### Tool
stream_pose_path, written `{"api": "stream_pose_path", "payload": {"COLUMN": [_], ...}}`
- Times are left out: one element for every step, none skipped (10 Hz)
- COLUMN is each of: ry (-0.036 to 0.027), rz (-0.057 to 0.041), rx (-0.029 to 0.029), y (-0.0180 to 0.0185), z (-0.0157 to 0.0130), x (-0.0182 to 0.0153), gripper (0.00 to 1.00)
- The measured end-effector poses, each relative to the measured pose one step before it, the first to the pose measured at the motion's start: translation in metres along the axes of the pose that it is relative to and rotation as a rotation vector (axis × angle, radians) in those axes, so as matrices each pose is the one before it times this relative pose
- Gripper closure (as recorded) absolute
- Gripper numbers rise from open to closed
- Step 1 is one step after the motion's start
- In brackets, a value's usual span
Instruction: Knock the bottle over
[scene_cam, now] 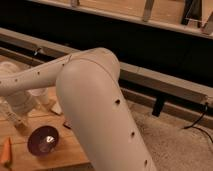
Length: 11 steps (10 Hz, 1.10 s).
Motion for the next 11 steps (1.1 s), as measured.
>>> {"api": "stream_pose_path", "payload": {"ry": [0.00304, -0.00033, -0.00455, -0.00729, -0.00799, -0.00405, -0.0032, -0.00272, -0.00247, -0.00026, -0.00093], "rz": [-0.02653, -0.0112, -0.01062, -0.00489, -0.00995, -0.0092, -0.00936, -0.01484, -0.00636, -0.00642, -0.00303], "rx": [0.00749, 0.00529, 0.00797, 0.00454, 0.0053, 0.00133, 0.00353, 0.00141, 0.00171, 0.0006, -0.00022], "y": [0.00807, 0.00357, 0.00393, 0.00217, 0.00428, 0.00457, 0.00373, 0.00702, 0.00245, 0.00292, 0.00212], "z": [0.00213, 0.00056, 0.00045, -0.00129, -0.00065, -0.00091, 0.00004, -0.00026, -0.00043, -0.00027, -0.00057], "x": [-0.0045, -0.00421, -0.00864, -0.00672, -0.00903, -0.00557, -0.00391, -0.00471, -0.00204, -0.0016, -0.00142], "gripper": [0.35, 0.35, 0.36, 0.41, 0.53, 0.62, 0.7, 0.82, 0.9, 0.98, 1.0]}}
